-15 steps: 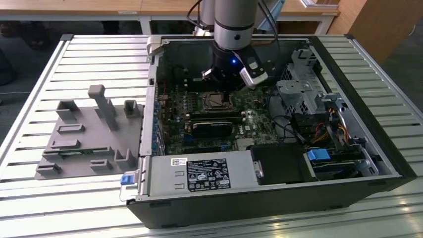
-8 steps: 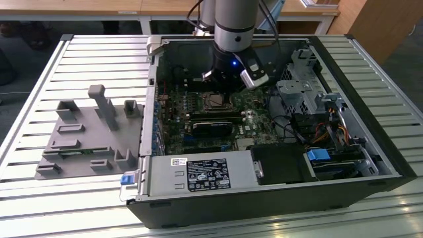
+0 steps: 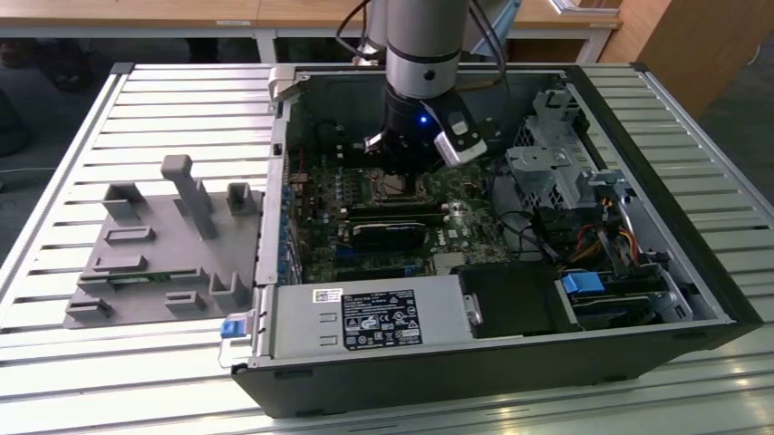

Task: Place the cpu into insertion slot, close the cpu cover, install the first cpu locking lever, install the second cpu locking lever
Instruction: 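Install the second cpu locking lever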

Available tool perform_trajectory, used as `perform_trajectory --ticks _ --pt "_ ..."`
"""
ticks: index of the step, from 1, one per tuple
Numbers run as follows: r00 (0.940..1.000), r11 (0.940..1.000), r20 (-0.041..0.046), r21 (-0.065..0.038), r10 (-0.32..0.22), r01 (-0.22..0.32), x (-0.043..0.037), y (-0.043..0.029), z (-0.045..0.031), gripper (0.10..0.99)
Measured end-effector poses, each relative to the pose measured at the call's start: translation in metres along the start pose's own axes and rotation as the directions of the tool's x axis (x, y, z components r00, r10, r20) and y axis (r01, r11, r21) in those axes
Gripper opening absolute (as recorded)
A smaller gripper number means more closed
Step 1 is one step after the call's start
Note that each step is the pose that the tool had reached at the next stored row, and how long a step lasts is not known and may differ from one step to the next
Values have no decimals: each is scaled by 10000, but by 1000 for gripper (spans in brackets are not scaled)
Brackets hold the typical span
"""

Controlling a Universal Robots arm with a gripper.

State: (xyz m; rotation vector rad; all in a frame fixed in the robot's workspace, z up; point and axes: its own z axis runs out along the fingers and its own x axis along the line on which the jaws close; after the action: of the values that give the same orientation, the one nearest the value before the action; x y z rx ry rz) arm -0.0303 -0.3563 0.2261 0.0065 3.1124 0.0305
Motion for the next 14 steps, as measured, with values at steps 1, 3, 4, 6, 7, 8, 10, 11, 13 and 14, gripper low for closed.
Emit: perform_trajectory --ticks 1,3,4,6,7,8,10,11,13,14 --pt "10000 10000 0 -1 0 0 20 -4 0 106" --pt "10000 10000 -1 -43 3 -3 53 -10 -1 106" --pt "10000 9999 -2 -120 5 -5 60 -12 -1 106" --pt "10000 9995 -2 -305 10 -10 76 -19 0 106" --pt "10000 9994 -2 -344 11 -11 84 -29 0 106" --pt "10000 9994 -2 -358 12 -12 95 -39 0 106" --pt "10000 9993 -1 -366 12 -12 128 -57 -1 106" --pt "10000 9993 -1 -366 12 -12 135 -69 -1 106" --pt "10000 9993 -2 -367 10 -10 144 -96 -2 106" --pt "10000 9993 -2 -366 11 -11 147 -106 -3 106"
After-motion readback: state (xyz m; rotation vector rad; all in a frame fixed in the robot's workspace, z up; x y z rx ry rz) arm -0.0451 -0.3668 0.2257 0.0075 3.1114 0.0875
